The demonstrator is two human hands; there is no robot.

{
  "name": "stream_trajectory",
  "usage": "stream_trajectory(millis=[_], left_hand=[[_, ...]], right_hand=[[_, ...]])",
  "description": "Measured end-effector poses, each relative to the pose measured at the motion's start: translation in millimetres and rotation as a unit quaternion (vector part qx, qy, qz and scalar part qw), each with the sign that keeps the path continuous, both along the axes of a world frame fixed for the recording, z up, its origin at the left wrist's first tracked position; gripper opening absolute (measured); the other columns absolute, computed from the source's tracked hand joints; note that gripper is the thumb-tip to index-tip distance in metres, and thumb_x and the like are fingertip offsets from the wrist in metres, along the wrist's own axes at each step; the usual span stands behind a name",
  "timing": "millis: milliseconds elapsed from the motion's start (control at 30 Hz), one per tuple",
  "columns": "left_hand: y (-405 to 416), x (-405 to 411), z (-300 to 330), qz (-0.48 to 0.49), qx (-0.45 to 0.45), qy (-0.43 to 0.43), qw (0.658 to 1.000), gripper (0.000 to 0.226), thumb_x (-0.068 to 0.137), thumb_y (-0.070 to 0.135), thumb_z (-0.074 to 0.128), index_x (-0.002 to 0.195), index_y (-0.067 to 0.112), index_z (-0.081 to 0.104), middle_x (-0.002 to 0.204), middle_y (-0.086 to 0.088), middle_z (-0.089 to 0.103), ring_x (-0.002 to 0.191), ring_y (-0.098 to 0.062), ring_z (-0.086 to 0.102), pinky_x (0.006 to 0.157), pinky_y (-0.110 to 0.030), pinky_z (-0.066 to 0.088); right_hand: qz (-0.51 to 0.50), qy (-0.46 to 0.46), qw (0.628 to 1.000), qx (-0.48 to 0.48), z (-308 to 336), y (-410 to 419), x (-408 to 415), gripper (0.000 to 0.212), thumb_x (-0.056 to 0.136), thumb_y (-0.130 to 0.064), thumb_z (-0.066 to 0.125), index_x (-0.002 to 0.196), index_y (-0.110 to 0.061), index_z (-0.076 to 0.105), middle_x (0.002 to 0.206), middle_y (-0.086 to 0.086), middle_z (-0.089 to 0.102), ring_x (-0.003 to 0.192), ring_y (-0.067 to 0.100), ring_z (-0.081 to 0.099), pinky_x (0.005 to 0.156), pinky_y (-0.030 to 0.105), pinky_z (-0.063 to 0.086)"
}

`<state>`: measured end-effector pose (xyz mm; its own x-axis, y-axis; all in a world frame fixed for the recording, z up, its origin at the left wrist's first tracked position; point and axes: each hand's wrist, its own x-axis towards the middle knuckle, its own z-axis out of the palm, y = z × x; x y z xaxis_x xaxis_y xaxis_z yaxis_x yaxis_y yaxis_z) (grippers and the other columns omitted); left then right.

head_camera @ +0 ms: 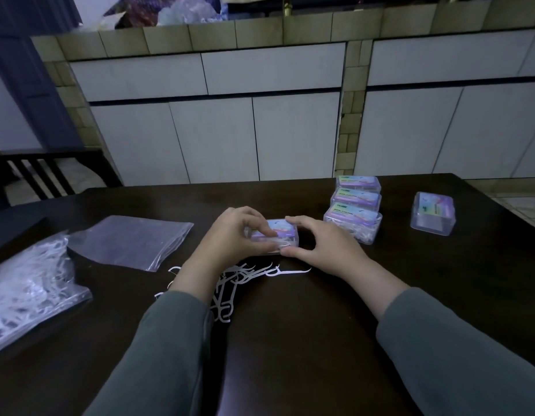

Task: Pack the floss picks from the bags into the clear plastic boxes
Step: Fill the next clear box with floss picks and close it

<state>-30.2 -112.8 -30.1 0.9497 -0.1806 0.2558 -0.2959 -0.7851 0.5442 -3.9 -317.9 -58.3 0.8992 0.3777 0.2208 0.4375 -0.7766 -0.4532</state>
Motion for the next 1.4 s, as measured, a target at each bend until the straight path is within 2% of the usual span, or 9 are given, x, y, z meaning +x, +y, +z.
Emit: stream_trajectory(millis=[167, 300, 400, 633, 767, 867, 1000, 1200, 1400], left_hand=[[-7, -5, -5, 0.050, 0.065, -0.046, 0.996, 0.018, 0.070, 0.045, 0.080, 0.084, 0.039, 0.071, 0.105, 0.022, 0.057, 0.100, -0.006, 0.044, 0.078, -0.022, 0.034], [-14, -12, -10, 0.080, 0.082, -0.085, 0.990, 0.022, 0.075, 0.042, 0.078, 0.092, 0.028, 0.077, 0.109, 0.014, 0.064, 0.101, -0.010, 0.055, 0.083, -0.023, 0.042], [-16, -15, -12, 0.089, 0.097, -0.111, 0.985, 0.023, 0.081, 0.042, 0.074, 0.099, 0.028, 0.076, 0.114, 0.013, 0.066, 0.104, -0.005, 0.059, 0.083, -0.016, 0.038], [-18, -19, -20, 0.084, 0.097, -0.161, 0.979, 0.020, 0.078, 0.034, 0.077, 0.096, 0.025, 0.076, 0.107, 0.009, 0.068, 0.091, -0.014, 0.064, 0.073, -0.030, 0.051], [-20, -18, -17, 0.062, 0.129, -0.181, 0.973, 0.022, 0.079, 0.036, 0.076, 0.097, 0.025, 0.074, 0.108, 0.008, 0.064, 0.099, -0.011, 0.054, 0.069, -0.024, 0.040], [-23, -14, -15, 0.051, 0.131, -0.146, 0.979, 0.027, 0.081, 0.038, 0.073, 0.107, 0.029, 0.070, 0.116, 0.009, 0.057, 0.107, -0.009, 0.044, 0.075, -0.022, 0.035], [-27, -9, -15, 0.051, 0.131, -0.121, 0.983, 0.029, 0.084, 0.038, 0.069, 0.113, 0.030, 0.068, 0.120, 0.009, 0.057, 0.107, -0.009, 0.044, 0.078, -0.022, 0.036], [-31, -2, -11, 0.078, 0.132, -0.086, 0.984, 0.032, 0.087, 0.037, 0.067, 0.118, 0.030, 0.064, 0.123, 0.008, 0.054, 0.111, -0.011, 0.042, 0.081, -0.022, 0.035], [-20, 11, -11, 0.134, 0.121, -0.081, 0.980, 0.031, 0.087, 0.031, 0.068, 0.118, 0.027, 0.064, 0.124, 0.005, 0.053, 0.113, -0.015, 0.042, 0.081, -0.025, 0.037]], right_hand=[[-0.008, -0.008, 1.000, -0.027, 1, 3, -2, 0.072, 0.083, -0.063, 0.059, 0.145, -0.042, 0.031, 0.142, -0.007, 0.050, 0.125, 0.015, 0.050, 0.101, 0.037, 0.044], [-0.008, 0.002, 0.999, -0.032, 3, 2, -4, 0.072, 0.084, -0.062, 0.059, 0.146, -0.041, 0.030, 0.142, -0.006, 0.051, 0.125, 0.016, 0.049, 0.101, 0.037, 0.044], [-0.008, 0.002, 0.999, -0.035, 5, 3, -7, 0.071, 0.085, -0.061, 0.059, 0.146, -0.040, 0.030, 0.142, -0.005, 0.051, 0.125, 0.016, 0.050, 0.101, 0.037, 0.043], [-0.029, -0.025, 0.996, -0.076, 9, 5, -12, 0.072, 0.086, -0.062, 0.056, 0.148, -0.035, 0.031, 0.139, -0.003, 0.052, 0.124, 0.017, 0.048, 0.100, 0.036, 0.042], [-0.075, -0.115, 0.987, -0.082, 17, -4, -14, 0.067, 0.082, -0.064, 0.060, 0.139, -0.033, 0.046, 0.134, -0.007, 0.050, 0.124, 0.015, 0.040, 0.100, 0.035, 0.037], [-0.149, -0.130, 0.976, -0.093, 19, -19, -14, 0.063, 0.083, -0.058, 0.062, 0.139, -0.034, 0.045, 0.141, -0.004, 0.041, 0.131, 0.018, 0.033, 0.107, 0.039, 0.031], [-0.199, -0.041, 0.970, -0.131, 14, -28, -10, 0.063, 0.090, -0.049, 0.059, 0.146, -0.029, 0.037, 0.152, 0.003, 0.030, 0.139, 0.026, 0.024, 0.112, 0.044, 0.024], [-0.151, -0.051, 0.981, -0.109, 8, -15, -4, 0.054, 0.097, -0.015, 0.052, 0.147, -0.025, 0.035, 0.152, 0.002, 0.031, 0.140, 0.025, 0.023, 0.115, 0.042, 0.020], [-0.080, -0.071, 0.991, -0.082, 4, 5, 16, 0.060, 0.095, -0.004, 0.051, 0.148, -0.028, 0.035, 0.152, -0.001, 0.032, 0.140, 0.022, 0.022, 0.115, 0.039, 0.021]])
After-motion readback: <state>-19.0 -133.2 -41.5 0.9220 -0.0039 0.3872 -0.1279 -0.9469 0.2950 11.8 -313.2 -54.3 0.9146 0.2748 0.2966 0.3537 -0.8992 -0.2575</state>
